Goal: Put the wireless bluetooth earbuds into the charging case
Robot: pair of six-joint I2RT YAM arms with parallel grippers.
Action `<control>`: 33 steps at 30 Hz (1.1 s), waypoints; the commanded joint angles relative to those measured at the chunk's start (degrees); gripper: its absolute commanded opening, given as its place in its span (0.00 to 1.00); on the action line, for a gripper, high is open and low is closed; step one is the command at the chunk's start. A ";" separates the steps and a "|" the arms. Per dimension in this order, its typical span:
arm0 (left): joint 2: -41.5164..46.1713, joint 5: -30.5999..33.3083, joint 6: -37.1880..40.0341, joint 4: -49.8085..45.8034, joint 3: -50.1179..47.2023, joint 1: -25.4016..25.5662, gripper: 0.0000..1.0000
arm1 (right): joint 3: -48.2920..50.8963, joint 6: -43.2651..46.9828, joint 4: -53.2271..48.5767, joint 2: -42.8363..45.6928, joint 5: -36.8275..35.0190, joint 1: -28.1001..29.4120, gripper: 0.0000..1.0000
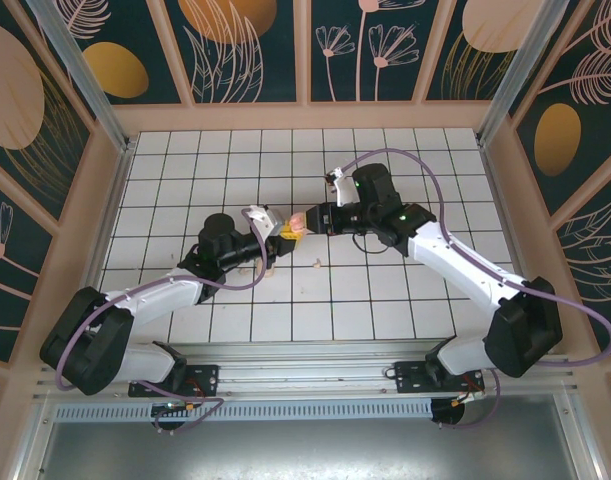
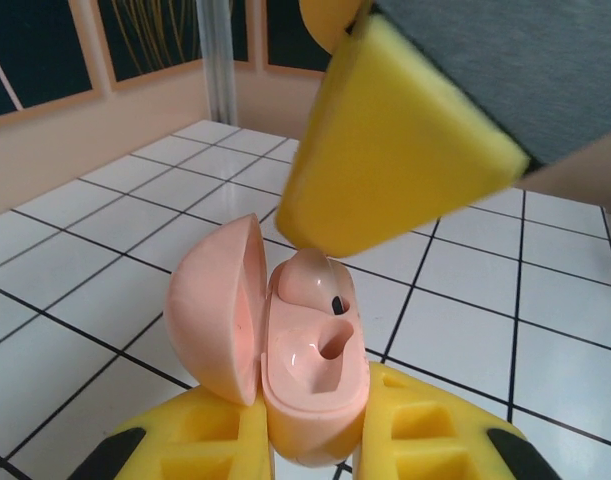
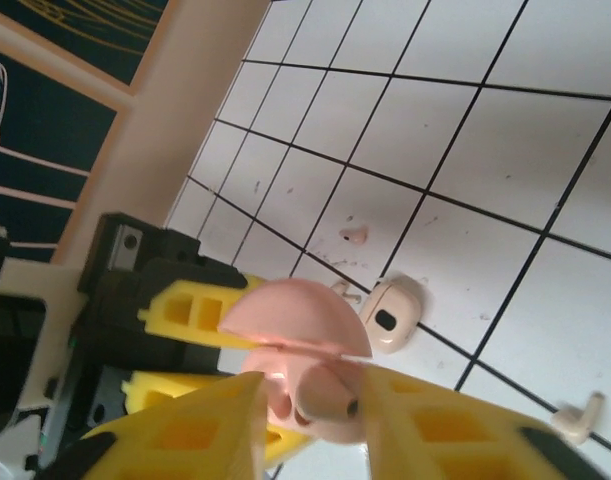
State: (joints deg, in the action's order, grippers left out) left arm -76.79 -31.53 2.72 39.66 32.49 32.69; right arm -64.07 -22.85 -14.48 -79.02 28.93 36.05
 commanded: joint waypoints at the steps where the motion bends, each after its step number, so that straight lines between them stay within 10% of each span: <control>1: 1.89 1.82 -0.23 2.36 0.62 -0.23 0.14 | -3.51 -0.51 -0.52 3.13 -0.80 -0.69 0.35; 21: 4.51 1.14 -14.58 3.84 -5.89 -25.67 0.14 | -20.27 -2.67 -13.04 -14.52 -13.62 7.47 0.35; 33: 0.77 5.35 -25.38 5.28 -6.52 -32.21 0.13 | -33.57 6.26 -12.89 -36.08 -18.11 16.90 0.42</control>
State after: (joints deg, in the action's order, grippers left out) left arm -75.61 -26.92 -18.85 41.95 26.22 1.52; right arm -95.20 -22.31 -27.59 -112.86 12.47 51.42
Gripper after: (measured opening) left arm 0.178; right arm 0.418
